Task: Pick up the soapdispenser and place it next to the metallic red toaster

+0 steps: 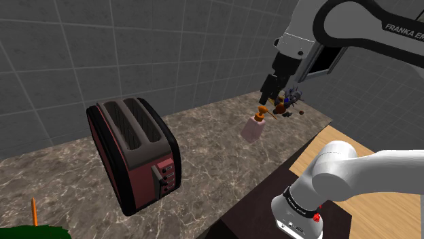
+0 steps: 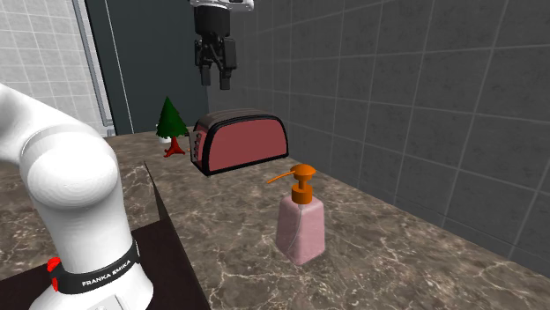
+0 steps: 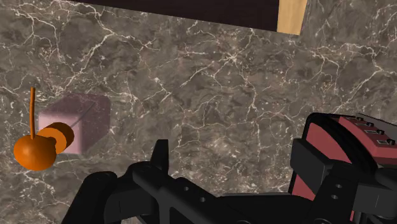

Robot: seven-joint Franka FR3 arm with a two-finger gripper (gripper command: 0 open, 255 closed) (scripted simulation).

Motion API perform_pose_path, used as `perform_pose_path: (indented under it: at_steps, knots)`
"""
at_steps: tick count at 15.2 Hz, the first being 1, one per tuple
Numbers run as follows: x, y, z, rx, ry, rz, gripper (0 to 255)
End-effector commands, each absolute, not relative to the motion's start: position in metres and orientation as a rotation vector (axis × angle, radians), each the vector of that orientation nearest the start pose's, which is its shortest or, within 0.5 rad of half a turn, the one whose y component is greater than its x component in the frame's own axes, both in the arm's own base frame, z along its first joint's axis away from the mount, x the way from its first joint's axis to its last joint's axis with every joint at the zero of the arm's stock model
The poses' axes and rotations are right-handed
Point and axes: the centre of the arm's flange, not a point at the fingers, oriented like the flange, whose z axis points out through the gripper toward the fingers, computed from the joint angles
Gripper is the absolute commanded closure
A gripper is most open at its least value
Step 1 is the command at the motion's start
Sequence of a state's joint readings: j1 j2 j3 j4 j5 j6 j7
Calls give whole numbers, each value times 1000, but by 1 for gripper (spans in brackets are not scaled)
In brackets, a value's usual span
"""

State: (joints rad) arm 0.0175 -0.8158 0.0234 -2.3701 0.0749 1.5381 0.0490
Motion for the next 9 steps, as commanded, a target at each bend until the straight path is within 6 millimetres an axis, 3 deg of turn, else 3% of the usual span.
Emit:
perform_pose_path:
  at_steps: [1, 9]
  knots:
    - [295, 23, 590, -3084, 21, 29, 0]
    - [325, -70, 538, -3053, 21, 52, 0]
